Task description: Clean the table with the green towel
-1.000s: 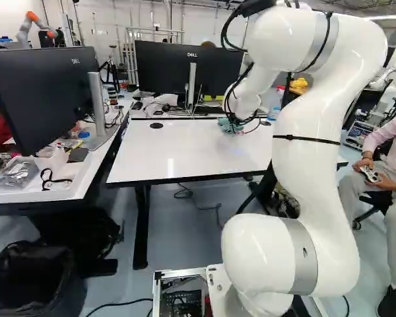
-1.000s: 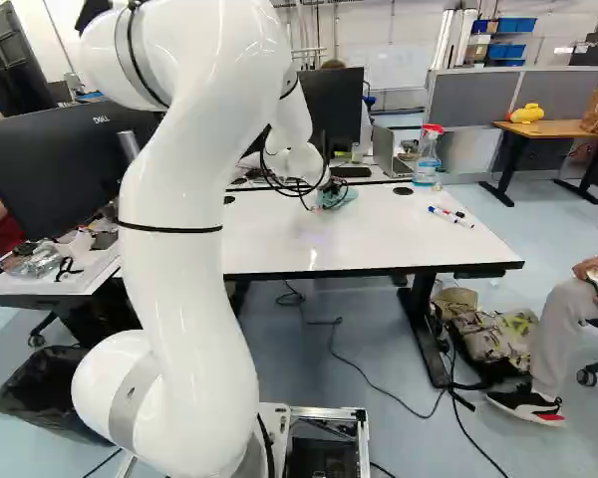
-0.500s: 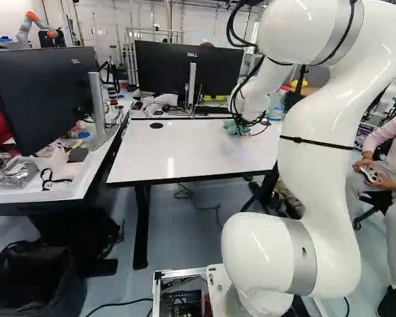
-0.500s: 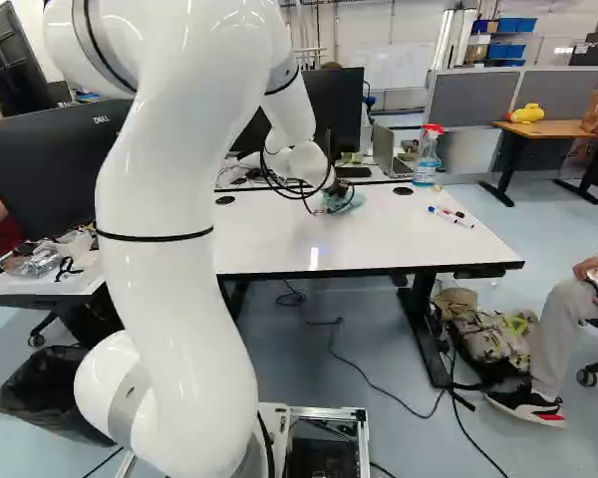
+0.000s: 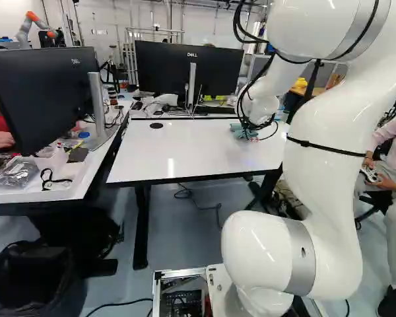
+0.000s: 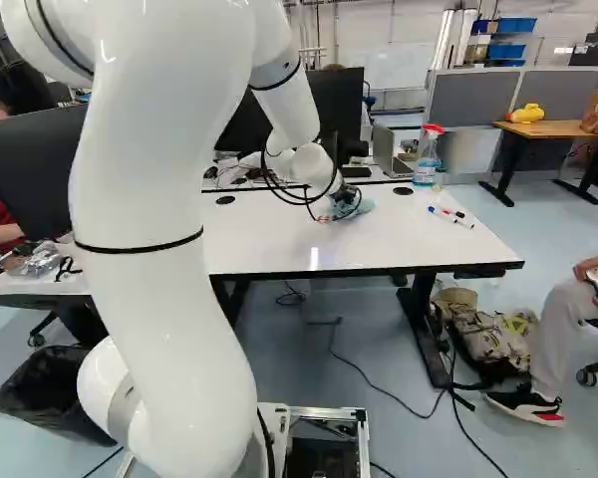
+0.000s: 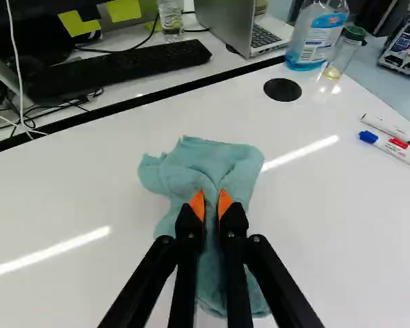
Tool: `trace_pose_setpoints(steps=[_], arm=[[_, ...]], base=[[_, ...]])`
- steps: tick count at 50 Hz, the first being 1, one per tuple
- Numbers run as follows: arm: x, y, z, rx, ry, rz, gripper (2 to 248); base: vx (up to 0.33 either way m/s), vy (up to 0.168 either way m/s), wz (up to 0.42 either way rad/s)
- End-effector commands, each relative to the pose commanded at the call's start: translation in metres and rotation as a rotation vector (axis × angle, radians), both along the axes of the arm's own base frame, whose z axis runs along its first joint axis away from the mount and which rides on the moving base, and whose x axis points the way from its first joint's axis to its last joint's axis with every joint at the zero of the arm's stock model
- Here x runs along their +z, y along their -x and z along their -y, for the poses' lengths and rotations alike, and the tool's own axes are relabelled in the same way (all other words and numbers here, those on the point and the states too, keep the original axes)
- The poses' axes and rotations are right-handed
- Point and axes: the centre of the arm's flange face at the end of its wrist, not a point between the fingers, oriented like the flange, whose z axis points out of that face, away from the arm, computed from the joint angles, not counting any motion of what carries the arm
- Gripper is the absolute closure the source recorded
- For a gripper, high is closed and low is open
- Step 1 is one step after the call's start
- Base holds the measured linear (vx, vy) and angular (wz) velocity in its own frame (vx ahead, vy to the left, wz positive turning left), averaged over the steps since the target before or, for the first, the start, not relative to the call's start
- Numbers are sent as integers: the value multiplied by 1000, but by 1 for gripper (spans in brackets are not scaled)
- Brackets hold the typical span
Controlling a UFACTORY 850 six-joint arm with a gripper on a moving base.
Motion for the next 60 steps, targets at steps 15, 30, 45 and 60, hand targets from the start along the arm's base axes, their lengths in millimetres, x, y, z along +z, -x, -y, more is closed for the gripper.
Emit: trace_pose_setpoints(steps=[15,30,45,60], arm=[[0,0,0,0,0,0,208],[0,0,0,0,0,0,208],[6,-1,-2,4,3,10,208],[23,-7,-23,43,13,40,208]], base=[[0,0,0],[0,0,0],[0,0,0],[0,0,0]])
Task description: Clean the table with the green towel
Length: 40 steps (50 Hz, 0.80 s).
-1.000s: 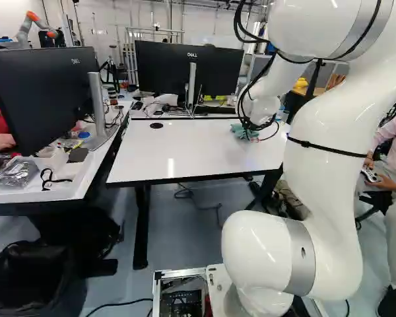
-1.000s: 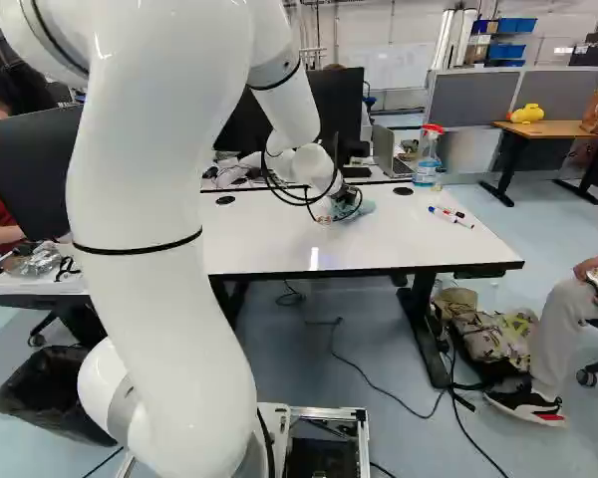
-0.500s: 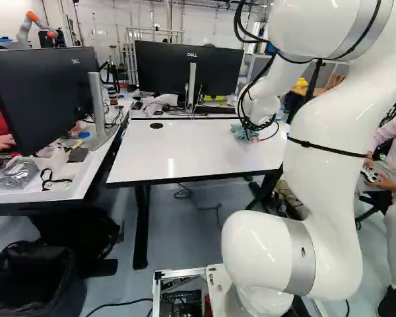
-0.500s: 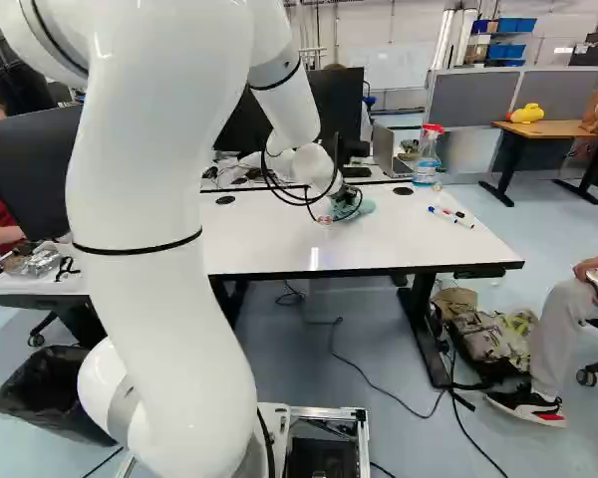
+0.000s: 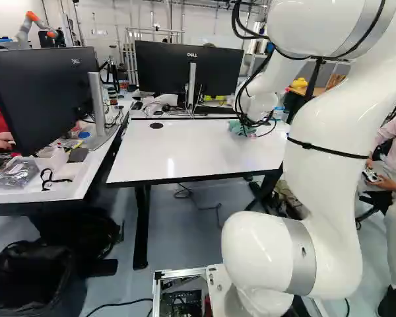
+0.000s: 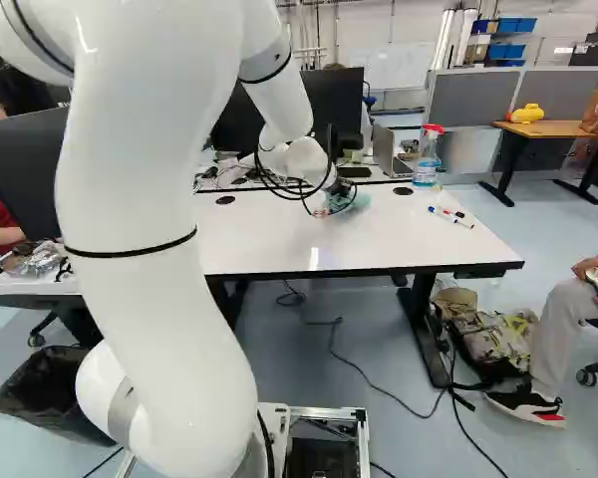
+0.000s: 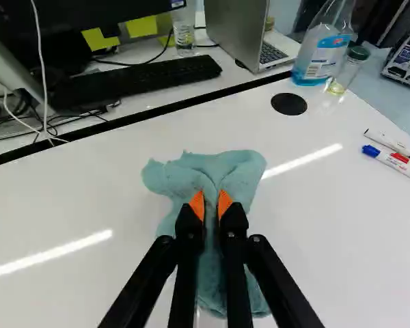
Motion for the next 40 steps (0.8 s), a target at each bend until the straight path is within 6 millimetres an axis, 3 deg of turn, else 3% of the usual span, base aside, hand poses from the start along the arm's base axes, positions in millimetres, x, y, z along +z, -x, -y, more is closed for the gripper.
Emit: trace_pose_setpoints(steps=[30,40], arm=[[36,3,-51,89,15,60,208],[37,2,-67,118,15,61,208]], base=[[0,0,0],[0,0,0]])
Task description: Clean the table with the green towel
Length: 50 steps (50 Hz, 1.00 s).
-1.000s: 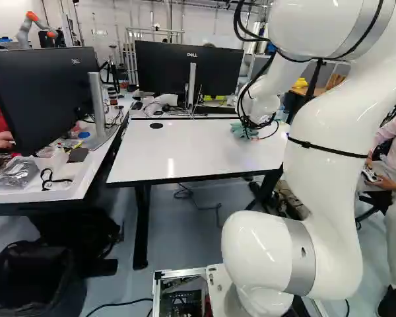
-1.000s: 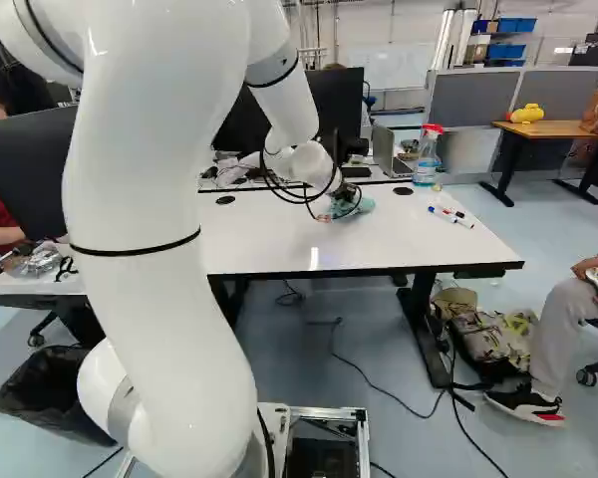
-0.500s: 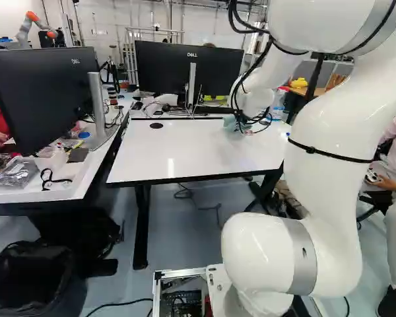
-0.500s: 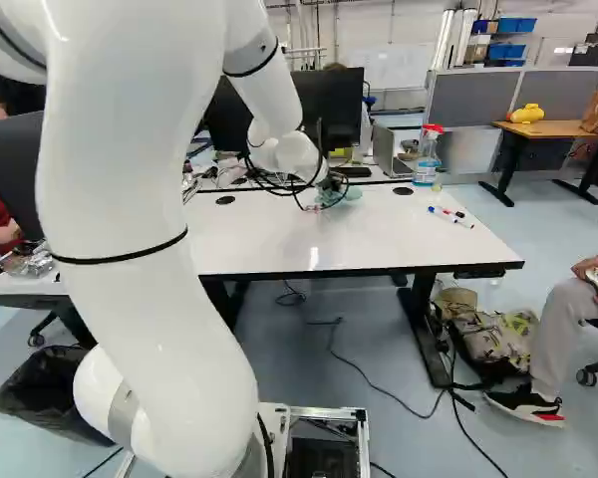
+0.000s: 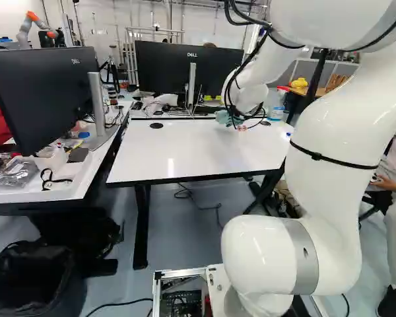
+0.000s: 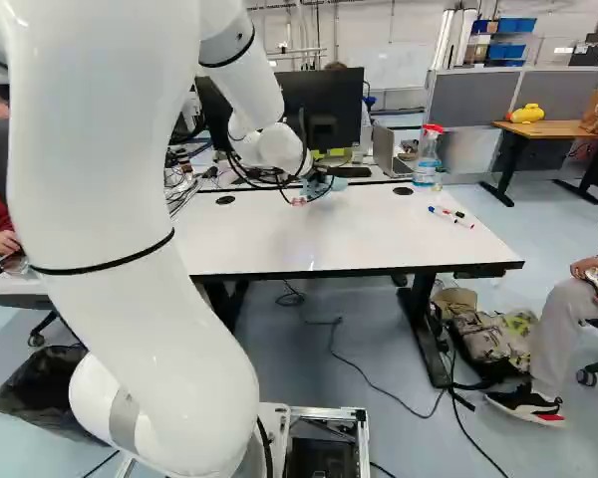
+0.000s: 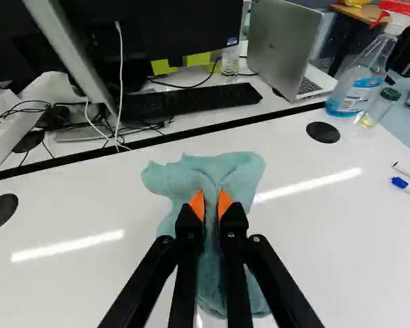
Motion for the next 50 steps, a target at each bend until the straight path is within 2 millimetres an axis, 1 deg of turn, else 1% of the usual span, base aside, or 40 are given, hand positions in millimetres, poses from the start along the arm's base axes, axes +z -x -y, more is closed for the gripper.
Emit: trace_pose_setpoints(steps=[50], arm=[[0,-9,-80,149,0,0,208]], base=[[0,0,0]])
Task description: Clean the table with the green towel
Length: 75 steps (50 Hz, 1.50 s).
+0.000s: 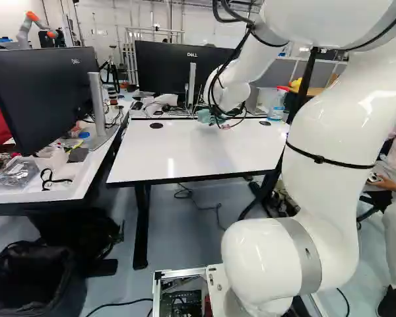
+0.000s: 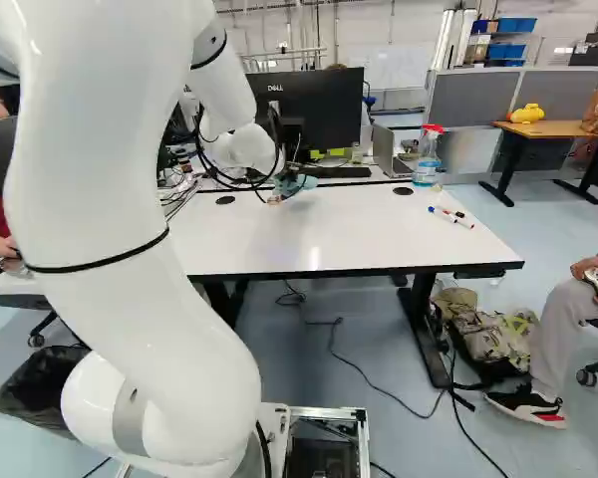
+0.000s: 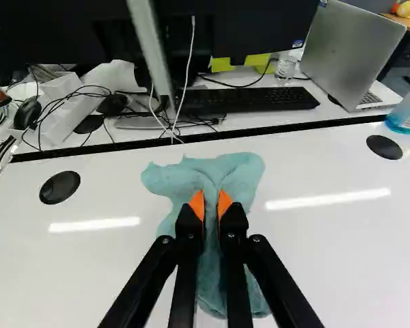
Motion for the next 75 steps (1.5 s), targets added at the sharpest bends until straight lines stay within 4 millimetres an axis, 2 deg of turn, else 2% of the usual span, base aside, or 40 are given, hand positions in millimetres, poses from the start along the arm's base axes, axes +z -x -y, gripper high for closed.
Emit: trace_pose_setpoints(steps=[75], arm=[[0,-2,-120,220,0,4,208]], base=[[0,0,0]])
